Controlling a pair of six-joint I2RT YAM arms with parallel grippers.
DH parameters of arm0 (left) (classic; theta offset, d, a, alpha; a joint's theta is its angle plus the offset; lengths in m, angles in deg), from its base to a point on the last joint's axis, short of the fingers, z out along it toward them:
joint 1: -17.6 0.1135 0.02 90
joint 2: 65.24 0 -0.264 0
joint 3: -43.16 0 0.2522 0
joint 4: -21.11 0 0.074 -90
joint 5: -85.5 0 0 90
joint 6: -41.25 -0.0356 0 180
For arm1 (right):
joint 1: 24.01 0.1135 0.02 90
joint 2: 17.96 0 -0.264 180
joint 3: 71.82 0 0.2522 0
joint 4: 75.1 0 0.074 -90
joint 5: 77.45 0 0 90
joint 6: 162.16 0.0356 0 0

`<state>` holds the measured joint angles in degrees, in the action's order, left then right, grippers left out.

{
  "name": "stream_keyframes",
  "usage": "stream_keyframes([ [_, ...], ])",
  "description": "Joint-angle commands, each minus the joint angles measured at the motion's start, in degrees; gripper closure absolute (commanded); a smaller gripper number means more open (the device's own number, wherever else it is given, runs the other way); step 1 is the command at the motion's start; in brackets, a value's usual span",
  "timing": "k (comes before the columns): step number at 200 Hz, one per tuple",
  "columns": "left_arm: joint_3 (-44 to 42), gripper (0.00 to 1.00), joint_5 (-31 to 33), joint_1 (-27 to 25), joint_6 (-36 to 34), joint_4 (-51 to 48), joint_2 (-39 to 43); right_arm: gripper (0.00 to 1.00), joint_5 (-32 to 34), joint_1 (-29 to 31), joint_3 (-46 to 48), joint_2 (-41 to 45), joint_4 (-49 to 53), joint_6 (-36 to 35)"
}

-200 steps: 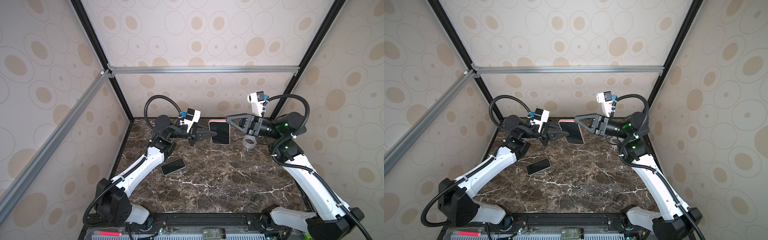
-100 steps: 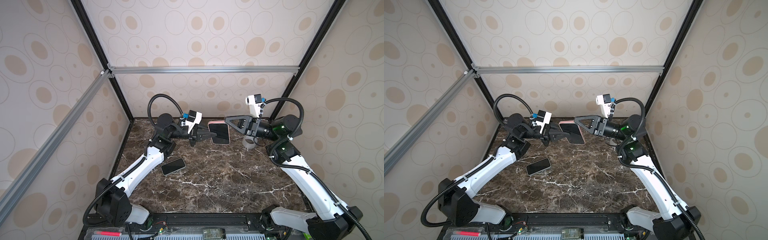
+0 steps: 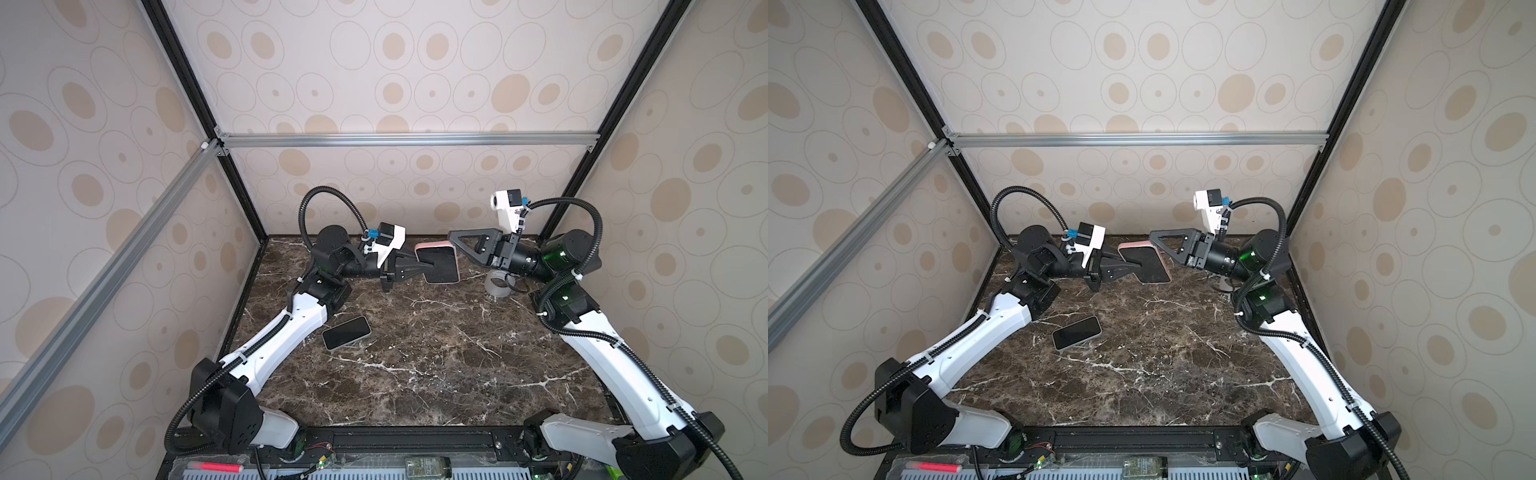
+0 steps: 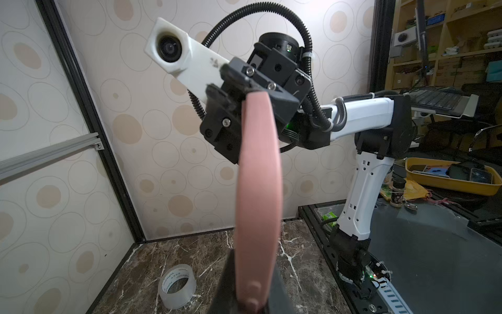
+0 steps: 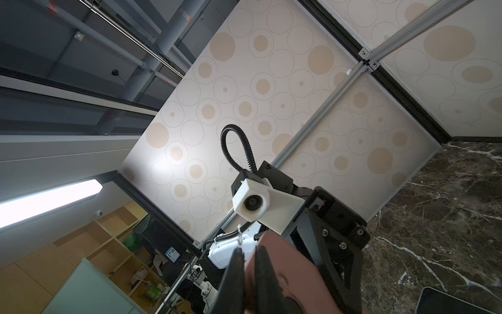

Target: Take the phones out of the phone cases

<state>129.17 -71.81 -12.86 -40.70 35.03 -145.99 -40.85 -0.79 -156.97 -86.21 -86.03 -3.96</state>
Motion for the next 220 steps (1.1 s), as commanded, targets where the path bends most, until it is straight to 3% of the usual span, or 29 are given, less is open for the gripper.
stream_keyframes([
  [1,5.7,1.0,5.9,-1.1,-0.7,7.7,4.0,1.0,-6.1,3.1,3.5,-2.9,11.2,0.6],
  [33,3.0,1.0,6.2,-1.0,5.7,13.7,3.9,1.0,-5.6,2.8,2.6,-2.7,7.1,0.2],
  [54,-1.4,1.0,7.4,-0.7,18.1,25.8,3.8,0.99,-3.9,1.5,-0.2,-1.9,6.7,-4.1],
  [71,-3.6,1.0,8.6,0.2,26.8,31.5,3.4,0.87,0.4,-1.0,-1.4,-0.2,11.8,-10.4],
  [96,-5.2,1.0,8.3,1.7,33.7,34.2,3.4,0.65,8.1,-5.0,-2.5,3.3,24.8,-23.6],
  [116,-5.7,1.0,7.9,2.9,36.8,34.0,3.9,0.59,12.4,-6.8,-2.8,5.6,32.5,-32.9],
  [150,-4.8,1.0,7.3,3.7,38.0,29.3,4.4,0.51,13.2,-6.8,-3.4,7.8,39.3,-46.2],
  [169,-2.7,1.0,5.5,4.3,37.5,24.8,4.1,0.46,7.8,-6.9,-3.8,8.5,40.9,-52.8],
  [193,-0.3,1.0,2.8,5.3,35.5,18.9,4.0,0.51,2.3,-6.9,-1.8,9.8,39.9,-58.4],
  [206,1.2,1.0,1.8,5.4,31.5,13.4,4.3,0.53,1.7,-6.9,-3.0,9.2,41.4,-58.6],
  [220,1.2,1.0,1.8,5.4,28.0,10.4,5.1,0.53,-0.6,-6.9,-2.8,8.0,35.4,-51.7],
])
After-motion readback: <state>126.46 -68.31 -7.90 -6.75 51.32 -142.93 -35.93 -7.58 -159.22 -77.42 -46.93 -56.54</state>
